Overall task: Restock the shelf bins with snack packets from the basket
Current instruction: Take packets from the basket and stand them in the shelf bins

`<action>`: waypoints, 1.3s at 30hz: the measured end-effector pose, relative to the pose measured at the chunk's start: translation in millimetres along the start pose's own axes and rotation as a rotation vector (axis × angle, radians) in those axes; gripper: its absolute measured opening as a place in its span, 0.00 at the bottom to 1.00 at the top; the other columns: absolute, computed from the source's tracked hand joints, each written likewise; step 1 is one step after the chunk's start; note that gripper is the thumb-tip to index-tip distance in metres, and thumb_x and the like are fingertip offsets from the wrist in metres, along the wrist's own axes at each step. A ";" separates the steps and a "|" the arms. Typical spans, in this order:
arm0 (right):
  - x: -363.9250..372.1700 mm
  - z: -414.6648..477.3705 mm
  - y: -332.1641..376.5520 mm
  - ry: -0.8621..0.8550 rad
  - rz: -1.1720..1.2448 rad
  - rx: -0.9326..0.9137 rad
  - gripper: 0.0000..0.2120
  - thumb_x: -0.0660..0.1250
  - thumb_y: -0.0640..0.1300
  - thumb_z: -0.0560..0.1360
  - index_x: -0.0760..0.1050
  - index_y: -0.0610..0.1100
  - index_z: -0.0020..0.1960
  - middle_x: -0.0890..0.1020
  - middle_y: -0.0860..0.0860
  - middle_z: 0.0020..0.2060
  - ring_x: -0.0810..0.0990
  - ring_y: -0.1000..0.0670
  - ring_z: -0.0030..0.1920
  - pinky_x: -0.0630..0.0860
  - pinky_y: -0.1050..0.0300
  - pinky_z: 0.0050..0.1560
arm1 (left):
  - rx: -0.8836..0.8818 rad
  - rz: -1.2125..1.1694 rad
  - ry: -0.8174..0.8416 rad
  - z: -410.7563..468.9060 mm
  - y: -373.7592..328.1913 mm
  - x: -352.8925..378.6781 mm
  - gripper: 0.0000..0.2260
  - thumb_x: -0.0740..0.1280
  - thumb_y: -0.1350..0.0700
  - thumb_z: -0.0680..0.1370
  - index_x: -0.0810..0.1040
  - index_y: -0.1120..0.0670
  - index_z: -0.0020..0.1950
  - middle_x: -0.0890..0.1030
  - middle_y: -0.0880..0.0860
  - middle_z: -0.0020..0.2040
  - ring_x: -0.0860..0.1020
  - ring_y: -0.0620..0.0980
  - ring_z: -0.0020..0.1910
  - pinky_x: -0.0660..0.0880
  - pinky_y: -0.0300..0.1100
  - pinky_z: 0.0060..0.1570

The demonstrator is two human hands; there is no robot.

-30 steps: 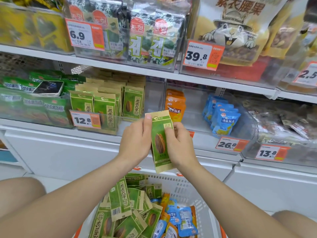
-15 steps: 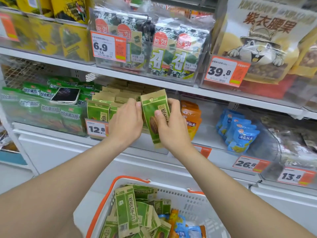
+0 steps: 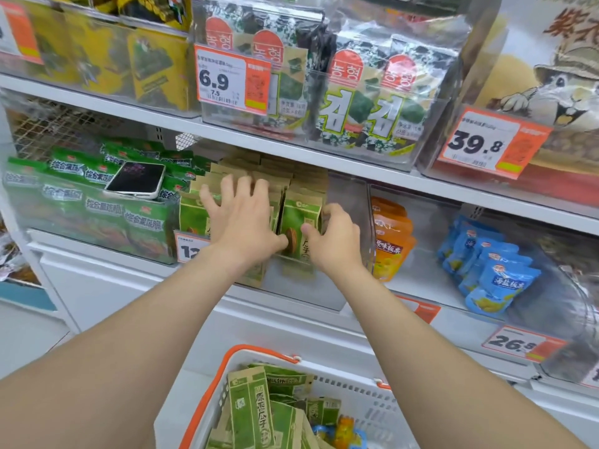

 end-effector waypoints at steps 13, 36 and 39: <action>13.7 5.8 -3.0 -0.008 0.017 0.147 0.23 0.78 0.45 0.74 0.72 0.43 0.62 0.81 0.43 0.57 0.80 0.39 0.60 0.77 0.50 0.56 | -0.053 0.025 -0.050 3.5 0.3 3.8 0.38 0.75 0.33 0.66 0.71 0.47 0.71 0.70 0.55 0.73 0.65 0.62 0.72 0.54 0.68 0.74; -9.9 -112.5 -50.3 0.237 -0.486 -0.522 0.07 0.63 0.43 0.75 0.80 0.47 0.48 0.80 0.49 0.45 0.80 0.40 0.41 0.73 0.52 0.34 | 0.324 0.149 0.780 -107.2 -55.0 37.5 0.11 0.67 0.44 0.78 0.78 0.51 0.44 0.80 0.51 0.43 0.79 0.54 0.42 0.76 0.45 0.41; 4.9 -128.6 -82.6 0.471 -0.554 -0.428 0.10 0.61 0.42 0.76 0.80 0.47 0.52 0.82 0.47 0.49 0.81 0.40 0.48 0.78 0.49 0.42 | 0.362 0.313 0.991 -141.6 -60.5 71.7 0.17 0.67 0.47 0.81 0.71 0.53 0.36 0.74 0.51 0.35 0.73 0.50 0.34 0.77 0.46 0.46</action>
Point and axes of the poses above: each hand's wrist, its own z-axis towards the middle knuckle, its own x-axis out of the palm, y = z × x, the point moved 7 cm from there along z, towards the middle knuckle
